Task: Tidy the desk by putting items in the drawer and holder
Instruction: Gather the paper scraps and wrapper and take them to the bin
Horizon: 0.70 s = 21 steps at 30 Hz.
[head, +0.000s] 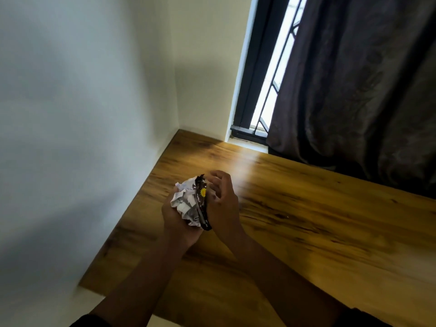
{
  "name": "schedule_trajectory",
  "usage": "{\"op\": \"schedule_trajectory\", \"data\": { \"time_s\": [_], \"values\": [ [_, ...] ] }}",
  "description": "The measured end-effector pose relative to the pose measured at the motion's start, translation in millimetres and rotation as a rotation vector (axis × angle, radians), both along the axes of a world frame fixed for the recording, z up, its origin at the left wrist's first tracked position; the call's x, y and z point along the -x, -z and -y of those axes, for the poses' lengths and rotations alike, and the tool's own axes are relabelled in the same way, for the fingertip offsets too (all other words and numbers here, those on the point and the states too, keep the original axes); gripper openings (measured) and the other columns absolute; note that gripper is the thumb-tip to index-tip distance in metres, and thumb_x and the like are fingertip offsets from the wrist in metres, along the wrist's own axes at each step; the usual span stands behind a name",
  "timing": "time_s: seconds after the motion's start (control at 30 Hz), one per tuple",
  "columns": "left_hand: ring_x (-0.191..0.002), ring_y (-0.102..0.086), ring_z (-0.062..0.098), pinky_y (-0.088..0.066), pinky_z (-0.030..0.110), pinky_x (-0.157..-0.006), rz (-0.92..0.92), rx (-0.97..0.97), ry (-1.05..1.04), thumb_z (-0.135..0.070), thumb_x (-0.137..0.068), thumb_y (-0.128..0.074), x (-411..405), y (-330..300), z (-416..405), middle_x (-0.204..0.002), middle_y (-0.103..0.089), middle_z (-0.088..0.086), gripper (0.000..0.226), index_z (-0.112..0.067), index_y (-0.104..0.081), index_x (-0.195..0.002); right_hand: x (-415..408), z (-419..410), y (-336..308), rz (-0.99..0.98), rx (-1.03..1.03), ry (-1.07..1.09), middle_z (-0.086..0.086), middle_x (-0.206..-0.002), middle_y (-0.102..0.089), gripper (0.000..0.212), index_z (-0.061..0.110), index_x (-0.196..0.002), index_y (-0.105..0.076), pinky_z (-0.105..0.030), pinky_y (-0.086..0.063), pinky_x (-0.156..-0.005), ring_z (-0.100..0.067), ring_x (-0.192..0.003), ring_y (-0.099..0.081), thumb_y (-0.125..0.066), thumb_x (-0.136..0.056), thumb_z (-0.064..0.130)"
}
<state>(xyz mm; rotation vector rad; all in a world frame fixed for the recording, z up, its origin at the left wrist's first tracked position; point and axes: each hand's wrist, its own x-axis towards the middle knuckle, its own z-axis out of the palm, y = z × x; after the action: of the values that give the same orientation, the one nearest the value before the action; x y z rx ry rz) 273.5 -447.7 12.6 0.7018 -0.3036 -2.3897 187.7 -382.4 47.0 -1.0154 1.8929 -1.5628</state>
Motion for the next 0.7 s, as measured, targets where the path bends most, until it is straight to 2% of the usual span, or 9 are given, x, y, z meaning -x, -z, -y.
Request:
{"op": "schedule_trajectory", "data": {
  "time_s": [0.07,0.13,0.2,0.27,0.33,0.43,0.5,0.6,0.7],
  "values": [
    [-0.115,-0.063,0.029,-0.061,0.04,-0.084,-0.038,-0.075,-0.035,-0.056,-0.101,-0.038,4.2,1.6,-8.8,-0.13,-0.064,0.008,0.059,-0.019,-0.056,-0.143,4.3,-4.0,5.6,0.038,0.04,0.029,0.006,-0.128,-0.067,0.032,0.028,-0.134,-0.056,-0.036,-0.057,-0.096,-0.007,-0.116,-0.065,-0.048,-0.103,0.035],
    [-0.108,-0.066,0.03,-0.063,0.04,-0.079,-0.039,-0.049,0.006,-0.053,-0.103,-0.035,14.6,-1.1,-14.5,-0.122,-0.067,0.009,0.056,-0.013,-0.067,-0.127,10.9,-8.2,8.5,0.125,0.076,0.078,0.004,-0.118,-0.07,0.038,0.026,-0.126,-0.063,-0.05,-0.055,-0.096,-0.016,-0.111,-0.067,-0.04,-0.104,0.045],
    [-0.081,-0.073,0.027,-0.06,0.036,-0.062,-0.113,-0.015,0.062,-0.047,-0.102,-0.04,27.4,-9.7,-24.1,-0.096,-0.075,0.009,0.05,-0.009,-0.073,-0.103,19.7,-13.1,5.2,0.225,0.106,0.116,-0.001,-0.116,-0.072,0.044,0.022,-0.123,-0.065,-0.056,-0.054,-0.096,-0.022,-0.111,-0.068,-0.037,-0.104,0.05],
    [-0.041,-0.056,0.015,-0.039,0.02,-0.04,-0.044,0.067,0.135,-0.047,-0.093,-0.052,35.6,-22.0,-34.5,-0.056,-0.062,-0.001,0.038,-0.017,-0.067,-0.074,29.1,-20.1,-2.5,0.376,0.129,0.155,-0.006,-0.121,-0.072,0.057,0.022,-0.125,-0.067,-0.055,-0.054,-0.099,-0.023,-0.115,-0.069,-0.036,-0.1,0.062],
    [-0.028,-0.04,0.011,-0.024,0.017,-0.04,0.055,0.136,0.157,-0.05,-0.087,-0.047,45.2,-30.5,-47.0,-0.041,-0.049,-0.007,0.046,-0.022,-0.061,-0.053,40.3,-31.2,-7.9,0.512,0.138,0.204,-0.008,-0.128,-0.07,0.059,0.029,-0.127,-0.068,-0.055,-0.054,-0.102,-0.025,-0.119,-0.067,-0.037,-0.096,0.069],
    [-0.025,-0.043,0.011,-0.031,0.012,-0.032,0.042,0.098,0.195,-0.049,-0.102,-0.031,70.1,-41.0,-65.7,-0.038,-0.05,-0.007,0.073,-0.023,-0.06,-0.041,56.6,-54.7,-15.8,0.572,0.161,0.263,-0.008,-0.135,-0.066,0.058,0.033,-0.129,-0.067,-0.056,-0.05,-0.106,-0.027,-0.124,-0.064,-0.042,-0.095,0.073],
    [-0.031,-0.052,0.013,-0.035,0.014,-0.03,0.017,0.037,0.227,-0.051,-0.106,-0.026,85.5,-34.0,-77.4,-0.047,-0.06,-0.004,0.077,-0.019,-0.068,-0.05,66.1,-75.4,-18.8,0.525,0.195,0.27,-0.009,-0.133,-0.067,0.056,0.026,-0.133,-0.064,-0.054,-0.052,-0.104,-0.028,-0.122,-0.065,-0.046,-0.098,0.066],
    [-0.061,-0.069,0.019,-0.053,0.022,-0.05,-0.019,0.023,0.242,-0.051,-0.105,-0.034,105.5,-32.7,-96.6,-0.076,-0.072,0.0,0.058,-0.017,-0.076,-0.084,75.0,-106.3,-21.8,0.45,0.215,0.264,-0.01,-0.125,-0.071,0.045,0.018,-0.131,-0.063,-0.053,-0.057,-0.097,-0.028,-0.115,-0.07,-0.051,-0.103,0.052],
    [-0.083,-0.075,0.022,-0.061,0.031,-0.07,0.017,0.062,0.218,-0.05,-0.106,-0.034,130.9,-28.9,-124.9,-0.092,-0.075,0.002,0.057,-0.019,-0.079,-0.089,86.7,-140.8,-23.7,0.463,0.248,0.286,-0.008,-0.121,-0.073,0.036,0.016,-0.129,-0.065,-0.049,-0.058,-0.097,-0.026,-0.112,-0.072,-0.056,-0.104,0.04]
  ]
}}
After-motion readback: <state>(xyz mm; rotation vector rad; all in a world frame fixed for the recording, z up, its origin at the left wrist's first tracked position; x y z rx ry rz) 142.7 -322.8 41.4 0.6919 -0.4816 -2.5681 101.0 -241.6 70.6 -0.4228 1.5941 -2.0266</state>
